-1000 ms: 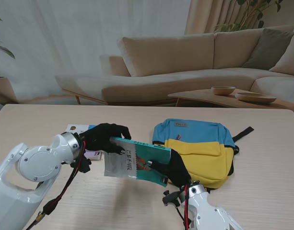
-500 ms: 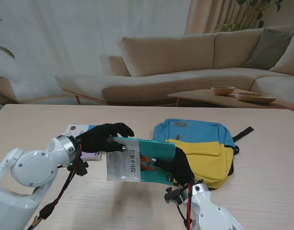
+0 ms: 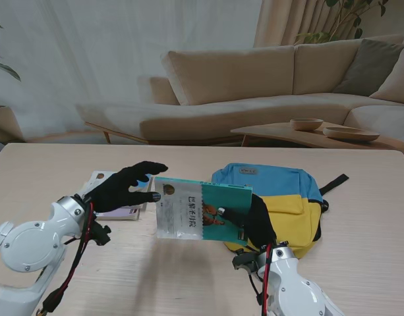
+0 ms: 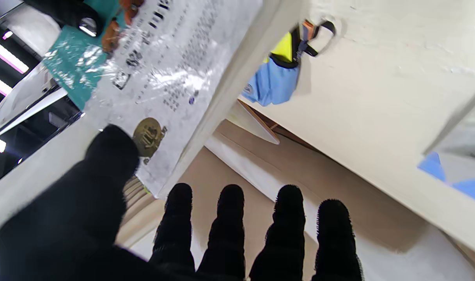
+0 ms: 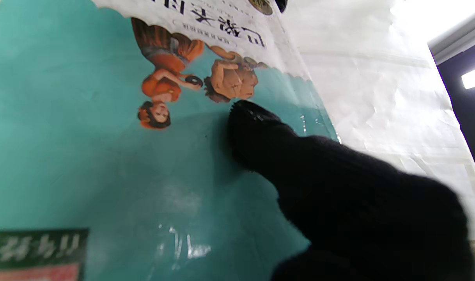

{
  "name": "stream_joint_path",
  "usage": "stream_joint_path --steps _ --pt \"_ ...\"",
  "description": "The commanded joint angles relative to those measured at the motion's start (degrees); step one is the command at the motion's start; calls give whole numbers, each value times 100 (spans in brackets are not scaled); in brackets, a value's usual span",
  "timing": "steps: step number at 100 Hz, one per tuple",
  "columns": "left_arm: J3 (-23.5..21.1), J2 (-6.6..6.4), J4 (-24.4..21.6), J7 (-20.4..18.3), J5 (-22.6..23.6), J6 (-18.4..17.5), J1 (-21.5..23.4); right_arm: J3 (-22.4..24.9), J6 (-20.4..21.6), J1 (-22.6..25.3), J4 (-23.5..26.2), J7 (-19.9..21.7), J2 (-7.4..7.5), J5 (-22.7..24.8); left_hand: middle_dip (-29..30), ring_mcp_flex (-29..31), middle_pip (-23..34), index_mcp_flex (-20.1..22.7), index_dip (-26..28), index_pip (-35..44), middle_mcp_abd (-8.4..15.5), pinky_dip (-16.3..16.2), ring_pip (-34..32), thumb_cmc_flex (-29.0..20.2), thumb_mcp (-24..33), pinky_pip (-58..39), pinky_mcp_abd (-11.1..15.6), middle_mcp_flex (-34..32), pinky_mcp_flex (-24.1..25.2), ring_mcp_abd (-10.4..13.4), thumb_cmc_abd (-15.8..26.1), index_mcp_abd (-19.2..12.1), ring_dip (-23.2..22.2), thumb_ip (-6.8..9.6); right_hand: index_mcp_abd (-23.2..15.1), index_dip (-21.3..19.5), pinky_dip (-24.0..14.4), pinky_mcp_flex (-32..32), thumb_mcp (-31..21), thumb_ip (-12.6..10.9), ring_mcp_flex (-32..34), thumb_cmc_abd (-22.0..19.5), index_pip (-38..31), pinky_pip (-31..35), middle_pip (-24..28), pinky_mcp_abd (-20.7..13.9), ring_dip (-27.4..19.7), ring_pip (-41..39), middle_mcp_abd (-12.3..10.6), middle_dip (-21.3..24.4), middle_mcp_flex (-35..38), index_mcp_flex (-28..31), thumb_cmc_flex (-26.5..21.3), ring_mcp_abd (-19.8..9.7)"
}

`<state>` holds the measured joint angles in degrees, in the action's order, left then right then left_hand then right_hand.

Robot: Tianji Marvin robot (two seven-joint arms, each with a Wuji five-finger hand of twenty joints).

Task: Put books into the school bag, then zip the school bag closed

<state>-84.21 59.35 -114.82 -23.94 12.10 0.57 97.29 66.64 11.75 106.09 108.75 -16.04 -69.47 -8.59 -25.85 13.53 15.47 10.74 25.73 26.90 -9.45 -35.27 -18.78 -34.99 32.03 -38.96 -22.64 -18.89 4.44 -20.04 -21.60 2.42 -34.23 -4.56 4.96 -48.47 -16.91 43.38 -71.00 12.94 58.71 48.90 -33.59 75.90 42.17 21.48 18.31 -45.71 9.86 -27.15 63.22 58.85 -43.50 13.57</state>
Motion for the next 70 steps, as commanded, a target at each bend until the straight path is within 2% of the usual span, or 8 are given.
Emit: stream_joint_path --steps 1,8,21,34,51,70 --pt "2 15 107 -287 -188 46 53 16 53 -24 102 38 -83 -85 122 -246 -77 -263 -209 -274 48 -152 223 308 -66 289 194 250 109 204 -110 52 151 -44 -1159 -1062 16 160 -551 -65 313 -651 -2024 290 531 -2 71 -107 -194 -231 206 1240 -742 -14" --pt "68 34 224 -294 -435 89 27 41 57 -43 119 56 -88 -218 137 -288 -124 -265 -306 -449 46 -194 323 318 -123 402 224 308 116 222 -149 120 191 -77 -1162 -1080 23 151 -543 -61 310 -656 -2013 279 520 -22 67 -90 -195 -219 209 1247 -737 -11" --pt "278 109 452 -76 -746 182 -76 105 37 -20 206 166 -83 -599 120 -241 -107 -257 -336 -516 55 -234 351 320 -110 423 228 315 66 218 -203 189 184 -105 -1145 -1111 33 124 -546 -58 287 -644 -1997 257 514 -10 66 -67 -177 -211 205 1257 -744 1" --pt "522 193 694 134 -1118 267 -240 122 -4 -5 251 241 -77 -773 16 -126 25 -210 -257 -408 15 -423 197 328 5 410 200 249 5 158 -294 291 20 -138 -1151 -1142 35 121 -545 -53 280 -646 -1986 255 515 -9 76 -67 -185 -211 202 1262 -741 -5" --pt "795 242 987 27 -1812 347 -495 86 -33 -15 252 284 -72 -831 -54 -72 130 -233 71 206 -24 -560 107 293 163 347 186 88 -60 169 -328 388 19 -144 -1159 -1168 36 116 -541 -51 276 -655 -1981 252 511 -15 80 -60 -195 -210 194 1268 -740 -18" --pt "975 281 1180 -286 -2660 540 -685 52 -116 -32 226 312 -74 -887 -180 321 411 366 312 679 -162 -660 -156 187 391 -100 65 -588 -238 66 -370 518 -55 -117 -1154 -1202 36 104 -548 -55 269 -642 -1971 249 510 -13 87 -61 -187 -209 198 1274 -742 -7"
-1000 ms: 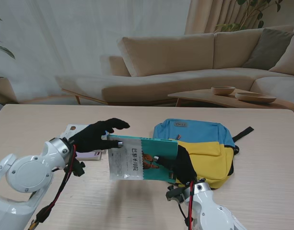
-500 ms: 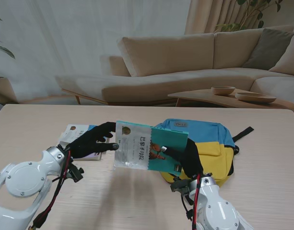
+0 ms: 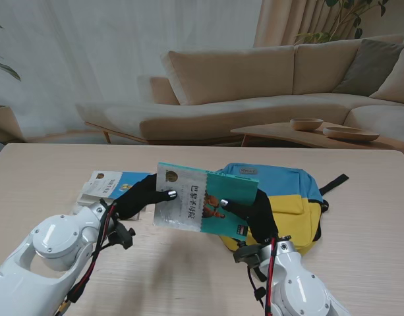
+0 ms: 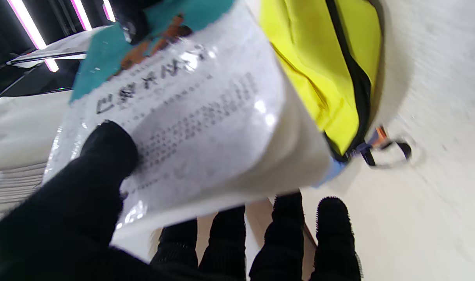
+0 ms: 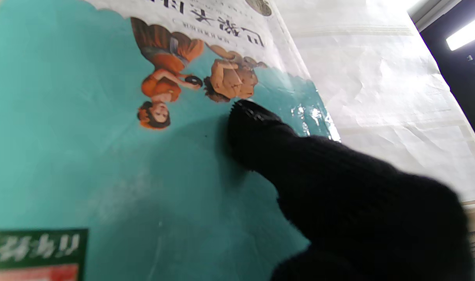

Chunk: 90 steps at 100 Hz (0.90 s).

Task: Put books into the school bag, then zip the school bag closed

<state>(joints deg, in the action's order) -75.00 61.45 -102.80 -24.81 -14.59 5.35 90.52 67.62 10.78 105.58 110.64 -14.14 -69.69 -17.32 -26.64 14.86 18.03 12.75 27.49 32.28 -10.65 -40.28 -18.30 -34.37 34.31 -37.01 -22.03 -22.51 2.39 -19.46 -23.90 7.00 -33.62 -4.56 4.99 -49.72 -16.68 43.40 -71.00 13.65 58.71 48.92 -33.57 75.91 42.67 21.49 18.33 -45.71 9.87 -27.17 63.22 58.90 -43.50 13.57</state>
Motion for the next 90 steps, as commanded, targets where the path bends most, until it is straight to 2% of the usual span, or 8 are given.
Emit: stream_joint_path --steps 1,22,26,30,41,61,71,90 --pt "61 73 -14 -214 -22 71 -15 -48 -23 18 34 122 -52 -17 -105 210 168 196 147 159 -48 -159 -216 121 172 -314 -2 -260 -46 4 -141 65 -120 -116 -1157 -1078 13 102 -548 -126 271 -645 -1973 249 460 -15 85 -61 -186 -207 197 1269 -741 -7" --pt "140 73 82 -479 -398 213 -129 -71 -77 -1 21 143 -56 -94 -432 1198 794 1023 939 1117 -113 -131 -1056 -531 480 -1711 -234 -1431 -612 -318 -36 33 -385 -50 -1156 -1099 11 101 -547 -125 267 -652 -1969 251 448 -13 83 -52 -191 -199 195 1276 -744 -4" --pt "152 78 95 -498 -464 220 -141 -74 -105 -3 22 151 -57 -114 -500 1450 944 1210 1112 1280 -147 -66 -1283 -776 289 -2016 -316 -1722 -777 -386 -29 4 -437 -204 -1156 -1103 11 97 -549 -128 271 -648 -1967 250 448 -11 84 -53 -184 -198 199 1277 -745 13" --pt "154 87 96 -520 -561 263 -144 -73 -145 1 32 164 -56 -143 -575 1630 1096 1343 1207 1446 -170 -54 -1507 -1085 -6 -2311 -387 -1937 -893 -453 -33 -16 -501 -285 -1149 -1107 12 85 -557 -134 266 -641 -1962 246 442 -8 85 -53 -164 -193 198 1270 -749 24" --pt "145 94 110 -601 -725 278 -153 -66 -234 0 24 226 -44 -141 -1033 2143 1355 1677 1144 2142 -185 39 -2050 -2403 -1267 -2984 -580 -2580 -1282 -605 244 -313 -594 -66 -1140 -1104 12 30 -553 -137 229 -655 -1927 233 419 -9 80 -38 -157 -171 179 1232 -741 14" --pt "62 68 71 -709 -760 148 -78 -75 -322 3 34 166 -60 -136 -1789 2453 786 1911 1026 2221 -197 -72 -2367 -3858 -1416 -3484 -760 -3186 -1632 -706 662 -397 -618 33 -1084 -640 -38 -118 -484 -117 113 -690 -1560 187 347 -23 63 33 -97 30 120 1102 -730 32" --pt "28 53 55 -728 -721 -10 -29 -82 -329 -9 35 135 -68 -124 -1856 2467 733 2002 1114 2106 -183 -194 -2420 -3892 -836 -3641 -780 -3164 -1715 -707 716 -388 -635 5 -1080 -149 -81 -145 -474 -109 87 -694 -1698 155 347 -35 74 60 -88 107 103 1009 -721 33" --pt "-101 26 -57 -726 -598 -52 109 -78 -316 -30 36 78 -82 -128 -1941 2329 455 1762 1097 1974 -166 -245 -2384 -3552 -795 -3643 -734 -3016 -1593 -682 383 -431 -654 -52 -1126 -535 -107 -161 -481 -106 86 -752 -2073 170 459 -44 93 24 -129 24 83 1054 -741 7"
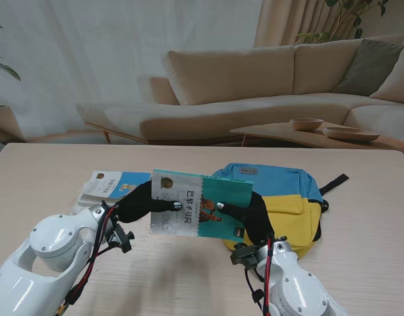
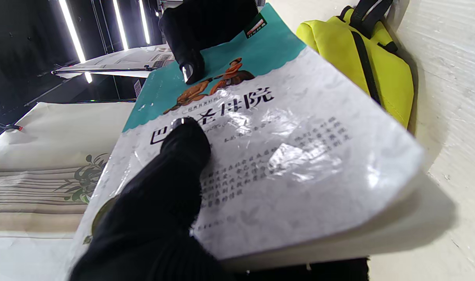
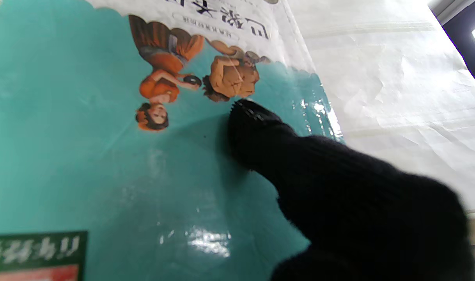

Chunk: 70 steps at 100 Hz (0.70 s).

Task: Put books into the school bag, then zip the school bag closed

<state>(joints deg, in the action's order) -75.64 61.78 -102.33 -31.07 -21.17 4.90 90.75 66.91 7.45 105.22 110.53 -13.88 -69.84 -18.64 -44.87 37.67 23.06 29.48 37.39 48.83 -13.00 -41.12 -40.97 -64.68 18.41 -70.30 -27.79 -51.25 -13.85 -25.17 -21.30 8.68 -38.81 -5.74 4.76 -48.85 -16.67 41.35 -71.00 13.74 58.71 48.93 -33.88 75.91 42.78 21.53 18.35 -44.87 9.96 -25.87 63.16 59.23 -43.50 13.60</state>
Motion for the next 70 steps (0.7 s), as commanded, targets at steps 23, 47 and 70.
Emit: stream_joint_path --steps 23,47,70 --pt "-116 -43 -188 -208 122 176 159 -55 110 0 56 -86 -106 -88 529 -238 235 -201 -215 -124 -14 -277 99 435 710 -229 -34 667 238 -33 -179 -375 -124 146 -1144 -941 -118 52 -436 -107 77 -834 -2104 169 485 -79 110 -84 -164 -139 57 1045 -741 -16" --pt "-46 -31 -172 -190 81 275 172 -106 62 8 109 -185 -139 -245 1417 -501 344 -214 -256 -576 -44 -183 440 1136 1192 9 33 993 482 -15 -210 -299 18 59 -1154 -1254 -140 -13 -375 -91 1 -949 -2158 168 549 -134 155 -101 -179 -184 -33 1048 -750 -30" --pt "49 -16 -103 -283 -155 237 93 -154 67 18 134 -252 -148 -164 23 -73 49 333 -9 145 7 -311 111 -826 375 -225 -139 -11 185 -138 543 -544 -110 78 -1144 -1273 -142 -82 -331 -87 -63 -975 -1968 126 511 -163 162 -55 -151 -121 -84 993 -744 -40"
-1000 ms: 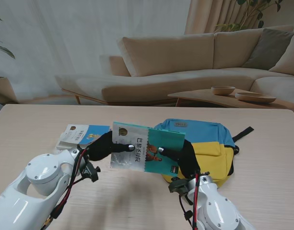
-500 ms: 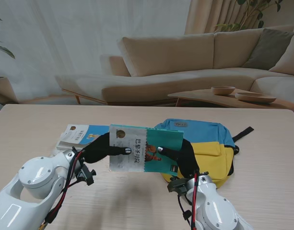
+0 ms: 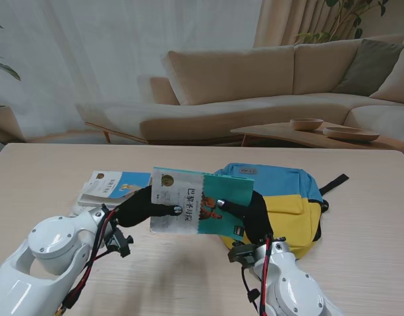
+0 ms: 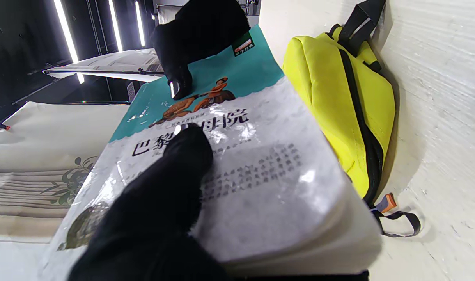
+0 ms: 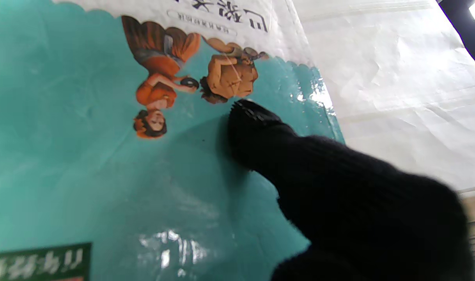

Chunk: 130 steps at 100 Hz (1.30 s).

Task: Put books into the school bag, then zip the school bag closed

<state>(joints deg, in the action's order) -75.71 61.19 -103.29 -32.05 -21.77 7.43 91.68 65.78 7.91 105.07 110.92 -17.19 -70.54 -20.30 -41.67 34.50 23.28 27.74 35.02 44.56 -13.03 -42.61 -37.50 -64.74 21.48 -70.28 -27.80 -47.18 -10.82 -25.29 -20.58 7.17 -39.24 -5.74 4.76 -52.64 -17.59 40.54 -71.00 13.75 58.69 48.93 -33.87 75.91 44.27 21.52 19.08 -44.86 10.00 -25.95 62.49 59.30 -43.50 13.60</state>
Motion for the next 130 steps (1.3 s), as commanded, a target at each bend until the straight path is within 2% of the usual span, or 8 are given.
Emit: stream_joint_path --steps 1,10,24,38,46,68,98,130 --pt "60 43 2 -207 -118 -14 -8 -43 22 34 96 80 -77 3 -318 271 54 557 255 601 10 -166 -263 -856 92 -238 -151 -454 -137 -143 507 -388 -78 86 -1141 -891 -50 -8 -327 -88 -66 -976 -1956 122 357 -165 88 -51 -153 -108 -22 984 -742 -40" --pt "75 30 65 -401 -267 -16 -60 -39 19 48 89 117 -66 15 -492 392 502 816 873 883 64 -273 -631 -918 348 -364 -261 -540 -281 -253 713 -687 -276 165 -1130 -385 -71 -132 -225 -90 -164 -1035 -1501 48 202 -210 115 90 -104 79 -74 845 -710 -42" --pt "88 33 84 -336 -198 -217 -78 39 -60 81 101 338 -15 -28 -892 687 1426 1085 1993 1411 209 -961 -1527 -919 419 -754 -425 -520 -770 -405 839 -979 -802 223 -1274 1987 -204 -776 145 -157 -676 -1027 -1188 -282 -245 -357 156 613 -104 374 -503 -391 -550 -125" --pt "19 81 19 -30 -161 -368 -2 125 -85 84 63 594 52 95 -1285 989 2178 1023 2857 1860 363 -1584 -2352 -922 453 -1174 -494 -400 -1352 -480 1056 -975 -1157 292 -1071 2964 -389 -1642 437 -294 -1498 -942 -1000 -477 -154 -412 222 807 -285 425 -1447 -1700 324 -276" --pt "-37 108 -25 135 -118 -419 59 188 -165 98 82 718 80 71 -1355 1038 2363 1046 3158 1934 436 -1730 -2491 -922 482 -1218 -497 -361 -1438 -460 1076 -959 -1202 293 -876 2610 -472 -2182 252 -811 -2122 -938 -299 -691 -188 -456 219 1040 -404 428 -2210 -2179 1285 -404" --pt "-212 154 -83 407 -115 -675 204 315 -138 82 41 851 131 347 -1523 1055 2667 1117 3682 2042 518 -1926 -2670 -923 513 -1269 -485 -348 -1445 -405 1143 -985 -1365 306 -829 2720 -240 -3246 1257 -710 -3430 -1192 -189 -1321 -538 -761 -18 1717 -689 554 -3903 -3724 1913 -852" --pt "-554 166 -322 756 169 -996 550 671 -164 68 -87 1036 232 1182 -1515 1069 2763 1153 3905 2029 541 -2028 -2695 -923 494 -1245 -482 -350 -1437 -370 1162 -1010 -1414 324 -866 2874 -125 -3446 1456 -753 -3583 -1145 -235 -1507 -606 -779 -102 1872 -809 623 -3910 -3771 1964 -958" --pt "-829 174 -499 1109 578 -1340 995 1005 -462 -123 -343 1693 545 3393 -1505 1085 2782 1181 3983 2003 535 -2033 -2683 -923 508 -1219 -490 -364 -1450 -377 1144 -1025 -1418 320 -855 2987 -96 -3260 854 -966 -3334 -1200 -273 -1471 -767 -796 -159 1956 -784 690 -3484 -3403 1745 -966"
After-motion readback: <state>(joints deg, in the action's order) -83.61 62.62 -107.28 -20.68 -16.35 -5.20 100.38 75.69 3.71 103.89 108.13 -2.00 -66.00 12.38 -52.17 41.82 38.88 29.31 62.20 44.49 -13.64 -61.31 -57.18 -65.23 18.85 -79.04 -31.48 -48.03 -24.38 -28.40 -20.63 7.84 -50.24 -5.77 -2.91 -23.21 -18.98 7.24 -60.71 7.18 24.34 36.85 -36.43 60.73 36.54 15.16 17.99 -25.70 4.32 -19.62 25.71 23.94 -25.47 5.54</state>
